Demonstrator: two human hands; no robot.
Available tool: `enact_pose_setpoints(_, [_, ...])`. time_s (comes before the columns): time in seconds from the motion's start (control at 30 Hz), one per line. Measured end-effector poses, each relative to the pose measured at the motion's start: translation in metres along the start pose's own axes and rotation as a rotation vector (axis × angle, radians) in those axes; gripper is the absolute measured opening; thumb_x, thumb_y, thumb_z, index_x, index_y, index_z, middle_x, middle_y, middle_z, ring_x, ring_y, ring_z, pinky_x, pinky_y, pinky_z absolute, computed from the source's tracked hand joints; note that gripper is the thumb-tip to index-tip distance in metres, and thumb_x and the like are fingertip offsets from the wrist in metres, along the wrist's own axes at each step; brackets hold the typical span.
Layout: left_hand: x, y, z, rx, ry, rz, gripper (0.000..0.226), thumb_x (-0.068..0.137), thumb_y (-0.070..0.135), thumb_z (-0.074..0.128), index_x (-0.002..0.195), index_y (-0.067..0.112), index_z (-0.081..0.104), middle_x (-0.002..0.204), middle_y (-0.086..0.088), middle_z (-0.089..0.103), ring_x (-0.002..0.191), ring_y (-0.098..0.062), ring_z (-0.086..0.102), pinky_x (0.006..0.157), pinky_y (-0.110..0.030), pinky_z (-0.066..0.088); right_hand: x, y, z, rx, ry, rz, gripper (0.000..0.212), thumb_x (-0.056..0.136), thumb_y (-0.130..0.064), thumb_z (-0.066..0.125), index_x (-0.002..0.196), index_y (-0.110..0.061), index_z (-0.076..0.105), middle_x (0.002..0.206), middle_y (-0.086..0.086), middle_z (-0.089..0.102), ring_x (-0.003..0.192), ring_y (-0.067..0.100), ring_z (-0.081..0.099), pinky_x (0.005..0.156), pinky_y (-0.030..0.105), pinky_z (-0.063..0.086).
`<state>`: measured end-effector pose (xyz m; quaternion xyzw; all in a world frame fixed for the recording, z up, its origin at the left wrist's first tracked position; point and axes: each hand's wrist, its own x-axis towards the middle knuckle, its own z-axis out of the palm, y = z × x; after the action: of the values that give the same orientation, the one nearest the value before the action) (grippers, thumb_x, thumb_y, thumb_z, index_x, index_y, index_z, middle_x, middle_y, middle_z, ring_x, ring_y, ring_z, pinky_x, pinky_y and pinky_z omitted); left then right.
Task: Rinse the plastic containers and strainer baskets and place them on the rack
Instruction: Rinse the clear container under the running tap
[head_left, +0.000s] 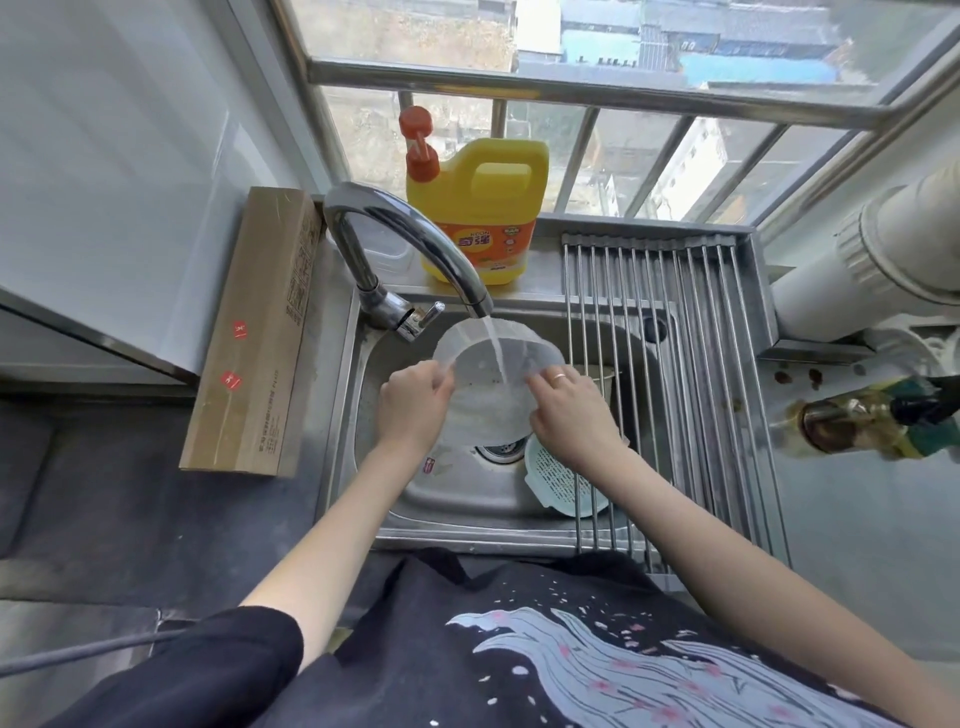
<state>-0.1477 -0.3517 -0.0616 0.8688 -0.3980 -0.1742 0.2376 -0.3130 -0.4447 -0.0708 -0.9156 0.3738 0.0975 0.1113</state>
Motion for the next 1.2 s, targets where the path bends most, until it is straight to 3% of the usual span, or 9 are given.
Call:
enact_pose_setpoints(0.13, [0.002,-0.005,0.003,-0.060,0.064,-0.058,0.052,0.097,0.029,0.047,0.050,0.021,0.027,0.050,0.004,0.032,0.061,-0.032,0.046,0.057,-0.034,0.016,0.004,-0.029,0.007,-0.469,-0.294,0.112,0.069,0.099,-0.026,0.033,0.150,-0.002,-0.007,0.158,0.014,-0.015,0.144,0.045,-0.004,0.110,0.056,-0.017])
enact_pose_setpoints(0.33, [0.001,0.002,0.012,-0.095,0.086,0.008,0.053,0.096,0.029,0.050,0.051,0.023,0.023,0.053,-0.004,0.042,0.061,-0.035,0.049,0.058,-0.033,0.020,0.008,-0.075,0.013,-0.472,-0.305,-0.110,0.046,0.096,-0.026,0.043,0.137,-0.007,0.043,0.132,0.010,0.050,0.119,0.027,0.043,0.092,0.034,0.033])
enact_pose_setpoints(0.43, [0.003,-0.002,0.014,-0.140,0.116,-0.030,0.054,0.096,0.026,0.051,0.050,0.022,0.023,0.053,-0.010,0.046,0.060,-0.034,0.046,0.059,-0.033,0.017,0.014,-0.050,0.016,-0.493,-0.237,-0.099,0.064,0.096,-0.028,0.042,0.150,-0.001,0.019,0.154,0.015,0.025,0.143,0.032,0.016,0.116,0.045,0.012])
enact_pose_setpoints(0.53, [0.002,0.000,0.012,-0.185,0.138,-0.055,0.054,0.096,0.026,0.050,0.050,0.019,0.023,0.050,0.000,0.034,0.057,-0.027,0.038,0.058,-0.033,0.013,0.016,-0.027,0.015,-0.607,-0.292,0.076,0.073,0.101,-0.034,0.031,0.147,0.006,-0.009,0.157,0.022,-0.011,0.145,0.033,-0.017,0.110,0.046,-0.019])
enact_pose_setpoints(0.7, [0.001,0.003,0.017,-0.182,0.149,-0.076,0.055,0.096,0.027,0.051,0.049,0.019,0.023,0.049,0.002,0.032,0.056,-0.027,0.037,0.058,-0.034,0.013,0.013,-0.036,0.025,-0.198,-0.338,-0.045,0.074,0.091,-0.030,0.046,0.150,0.000,0.012,0.154,0.023,0.022,0.146,0.034,0.011,0.118,0.044,-0.006])
enact_pose_setpoints(0.87, [0.002,0.002,0.019,-0.320,0.124,-0.192,0.056,0.094,0.028,0.055,0.048,0.016,0.025,0.046,0.000,0.030,0.053,-0.022,0.032,0.055,-0.034,0.013,0.014,-0.039,0.016,-0.287,-0.262,0.077,0.074,0.093,-0.033,0.046,0.148,0.006,0.016,0.155,0.026,0.012,0.146,0.039,0.005,0.117,0.049,-0.007])
enact_pose_setpoints(1.03, [0.003,-0.008,0.034,-0.794,-0.069,-0.584,0.041,0.092,0.029,0.060,0.056,0.014,0.046,0.044,0.000,0.051,0.035,-0.004,0.050,0.036,-0.016,0.038,0.009,-0.036,0.003,-0.294,-0.127,-0.247,0.021,0.071,-0.005,0.064,0.089,-0.016,0.071,0.082,0.006,0.072,0.081,0.024,0.066,0.086,0.035,0.045])
enact_pose_setpoints(1.1, [0.003,-0.010,0.040,-1.025,-0.175,-0.704,0.028,0.092,0.028,0.060,0.069,0.013,0.055,0.050,0.000,0.060,0.044,-0.009,0.057,0.043,-0.022,0.046,0.003,-0.028,-0.012,-0.331,0.028,-0.374,0.013,0.049,-0.006,0.063,0.048,-0.019,0.065,0.045,-0.003,0.060,0.052,0.017,0.058,0.072,0.027,0.047])
enact_pose_setpoints(1.2, [0.006,-0.006,0.047,-1.207,-0.321,-0.725,0.020,0.094,0.028,0.055,0.085,0.012,0.061,0.075,-0.009,0.065,0.067,-0.022,0.060,0.062,-0.034,0.048,-0.010,-0.021,-0.022,-0.441,0.140,-0.468,0.009,0.048,-0.012,0.059,0.044,-0.019,0.063,0.043,-0.005,0.056,0.057,0.018,0.057,0.075,0.032,0.034])
